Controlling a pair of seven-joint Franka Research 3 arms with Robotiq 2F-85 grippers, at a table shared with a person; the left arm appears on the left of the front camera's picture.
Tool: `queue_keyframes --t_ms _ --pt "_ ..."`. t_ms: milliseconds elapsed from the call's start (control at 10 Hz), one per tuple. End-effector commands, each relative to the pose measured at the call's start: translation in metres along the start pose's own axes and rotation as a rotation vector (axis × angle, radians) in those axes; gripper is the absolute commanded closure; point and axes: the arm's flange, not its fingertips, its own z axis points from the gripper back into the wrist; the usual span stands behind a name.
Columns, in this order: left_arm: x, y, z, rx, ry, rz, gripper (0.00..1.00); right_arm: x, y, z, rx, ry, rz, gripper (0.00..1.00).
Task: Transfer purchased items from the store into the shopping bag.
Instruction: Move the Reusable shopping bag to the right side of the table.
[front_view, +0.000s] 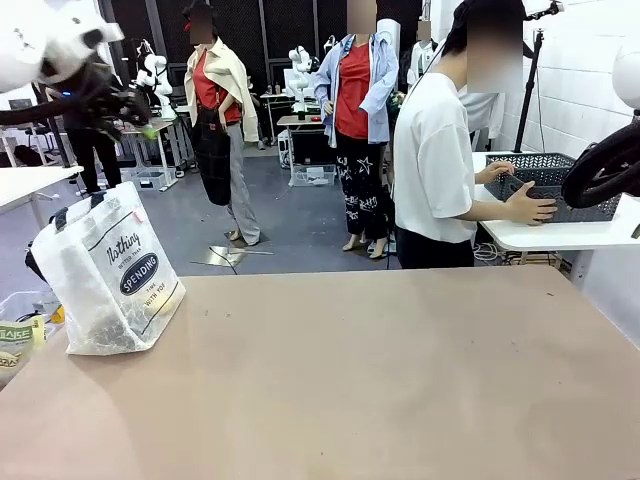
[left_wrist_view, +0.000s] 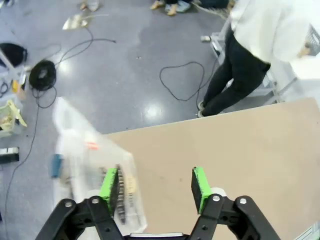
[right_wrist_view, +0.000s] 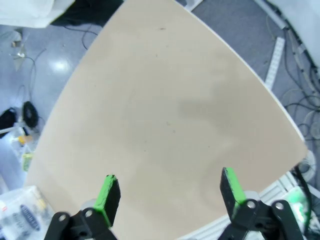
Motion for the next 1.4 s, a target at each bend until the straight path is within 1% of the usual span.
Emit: queue_keyframes --t_ms 0,100,200,300,400,500,600,700,800,1300 --pt "-0.017 -0.068 -0.039 0.034 -0.001 -0.096 0.0 0.001 -0.002 0.001 -0.018 0.0 0.015 0.0" --pt "-0.024 -0.097 -0.06 0.018 0.015 -0.17 0.0 0.001 -0.002 0.001 -0.018 0.0 0.015 0.0" --pt "-0.03 -0.118 -0.086 0.035 0.048 -0.201 0.0 0.001 -0.002 0.001 -0.018 0.0 0.015 0.0" --pt "-0.036 -0.131 -0.108 0.008 0.073 -0.226 0.0 0.001 -0.002 0.001 -0.018 0.0 0.015 0.0" --pt "-0.045 -0.141 -0.128 0.033 0.094 -0.21 0.0 0.001 -0.002 0.001 -0.018 0.0 0.015 0.0" --pt "-0.051 -0.143 -0.144 0.016 0.118 -0.24 0.0 0.001 -0.002 0.001 -0.018 0.0 0.015 0.0" --pt "-0.054 -0.143 -0.159 -0.029 0.145 -0.219 0.0 0.001 -0.002 0.001 -0.018 0.0 0.015 0.0" --pt "-0.057 -0.147 -0.167 -0.027 0.158 -0.243 0.0 0.001 -0.002 0.001 -0.018 0.0 0.015 0.0" --pt "-0.065 -0.14 -0.156 -0.013 0.149 -0.248 0.0 0.001 -0.002 0.001 -0.018 0.0 0.015 0.0" --pt "-0.065 -0.14 -0.156 -0.013 0.149 -0.248 0.0 0.001 -0.002 0.001 -0.018 0.0 0.015 0.0"
